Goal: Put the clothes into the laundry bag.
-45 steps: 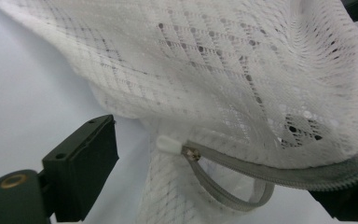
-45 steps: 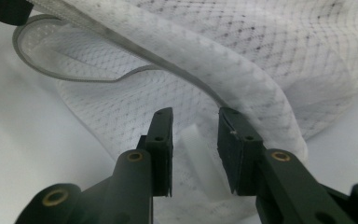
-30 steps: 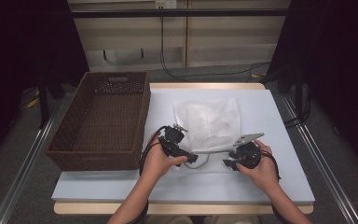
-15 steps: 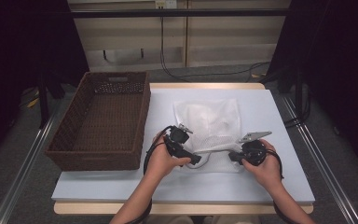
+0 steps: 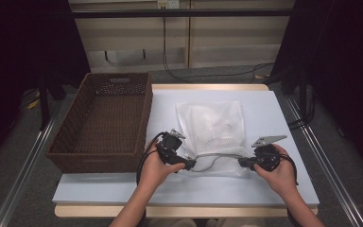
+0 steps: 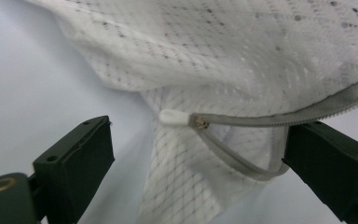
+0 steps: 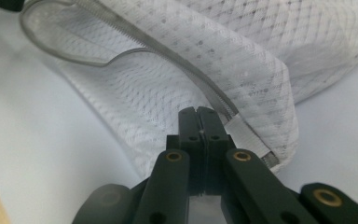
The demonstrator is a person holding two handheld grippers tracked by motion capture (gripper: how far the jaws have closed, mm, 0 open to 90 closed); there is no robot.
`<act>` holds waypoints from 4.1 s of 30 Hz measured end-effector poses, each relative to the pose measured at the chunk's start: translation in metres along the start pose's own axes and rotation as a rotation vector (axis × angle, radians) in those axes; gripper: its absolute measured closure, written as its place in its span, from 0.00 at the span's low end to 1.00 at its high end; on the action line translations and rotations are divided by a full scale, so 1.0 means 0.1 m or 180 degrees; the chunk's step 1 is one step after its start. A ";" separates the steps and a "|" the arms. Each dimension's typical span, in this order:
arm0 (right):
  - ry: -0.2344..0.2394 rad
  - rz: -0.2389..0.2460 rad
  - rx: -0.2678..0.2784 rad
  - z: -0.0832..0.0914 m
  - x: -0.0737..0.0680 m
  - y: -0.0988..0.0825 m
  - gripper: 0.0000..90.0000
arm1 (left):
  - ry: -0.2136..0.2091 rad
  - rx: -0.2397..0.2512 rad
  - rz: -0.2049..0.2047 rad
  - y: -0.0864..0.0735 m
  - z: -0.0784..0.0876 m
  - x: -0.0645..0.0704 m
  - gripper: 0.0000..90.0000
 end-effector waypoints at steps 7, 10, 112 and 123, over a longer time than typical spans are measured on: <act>-0.0016 -0.0013 -0.0071 0.16 -0.03 -0.14 1.00 | 0.0063 0.0085 0.0247 -0.08 0.08 -0.05 0.19; -0.0016 -0.0058 -0.0072 0.22 -0.01 -0.21 1.00 | 0.0130 0.0064 0.0262 -0.11 0.08 -0.07 0.25; 0.0684 0.0890 -0.0058 -1.11 -0.93 1.32 0.80 | 0.0113 -0.0528 0.1030 -0.47 0.20 -0.14 0.99; 0.0582 0.1007 -0.0111 -1.28 -1.00 1.39 0.79 | 0.0096 -0.0435 0.1154 -0.47 0.17 -0.12 0.99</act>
Point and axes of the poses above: each handheld gripper's, and its own axes: z roughly backward along the jaws, y roughly out of its top, x roughly to its right, the point moved 2 cm from there along -z, roughly forward along the jaws, and after that the axes turned 15 degrees about z, right-handed, at the moved point
